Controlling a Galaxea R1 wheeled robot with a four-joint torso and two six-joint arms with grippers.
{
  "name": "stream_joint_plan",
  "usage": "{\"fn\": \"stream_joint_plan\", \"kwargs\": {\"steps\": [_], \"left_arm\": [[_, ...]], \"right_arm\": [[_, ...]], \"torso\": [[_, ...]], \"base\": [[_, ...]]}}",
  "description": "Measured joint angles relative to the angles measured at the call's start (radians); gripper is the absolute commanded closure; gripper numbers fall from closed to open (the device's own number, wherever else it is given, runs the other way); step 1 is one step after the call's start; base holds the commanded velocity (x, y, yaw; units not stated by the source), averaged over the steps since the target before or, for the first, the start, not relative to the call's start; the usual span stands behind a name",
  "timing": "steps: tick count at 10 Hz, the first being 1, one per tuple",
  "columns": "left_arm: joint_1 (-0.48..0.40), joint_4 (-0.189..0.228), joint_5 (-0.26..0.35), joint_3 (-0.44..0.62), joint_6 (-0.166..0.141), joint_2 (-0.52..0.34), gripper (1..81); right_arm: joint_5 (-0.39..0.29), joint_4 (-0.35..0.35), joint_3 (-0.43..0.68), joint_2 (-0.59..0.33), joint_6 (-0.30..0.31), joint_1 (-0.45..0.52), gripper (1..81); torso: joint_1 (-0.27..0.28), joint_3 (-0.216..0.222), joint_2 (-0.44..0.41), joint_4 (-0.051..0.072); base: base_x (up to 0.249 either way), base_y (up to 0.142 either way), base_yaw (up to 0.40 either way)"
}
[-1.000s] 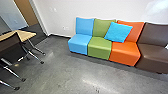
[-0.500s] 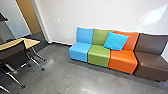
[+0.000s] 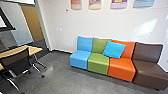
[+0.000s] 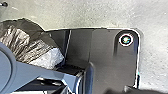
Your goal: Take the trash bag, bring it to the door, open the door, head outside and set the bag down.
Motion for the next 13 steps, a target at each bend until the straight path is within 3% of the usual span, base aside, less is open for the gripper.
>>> {"fn": "stream_joint_plan", "kwargs": {"steps": [4,6,9,11,13], "left_arm": [[0.061,0.025,-0.053,-0.041,0.0,0.058,81.1],[0.069,0.027,-0.104,-0.055,0.002,0.067,81.1],[0.069,0.028,-0.125,-0.06,0.004,0.086,81.1],[0.069,0.028,-0.125,-0.06,0.004,0.086,81.1],[0.072,0.028,-0.125,-0.06,0.004,0.086,81.1]], "right_arm": [[-0.002,-0.002,-0.031,0.037,0.0,-0.02,1.0],[0.003,-0.002,-0.094,0.077,0.0,-0.031,1.0],[0.01,-0.002,-0.197,0.16,-0.003,-0.05,1.0],[0.008,-0.007,-0.202,0.171,-0.004,-0.066,1.0],[0.013,-0.01,-0.221,0.182,-0.004,-0.063,1.0]], "torso": [[-0.08,0.032,0.12,0.0],[-0.126,0.033,0.191,0.0],[-0.197,0.034,0.301,0.0],[-0.23,0.067,0.353,0.0],[-0.274,0.136,0.419,0.0]], "base": [[0.0,0.0,0.0],[0.0,0.0,0.0],[0.0,0.0,0.0],[0.0,0.0,0.0],[0.0,0.0,0.0]]}}
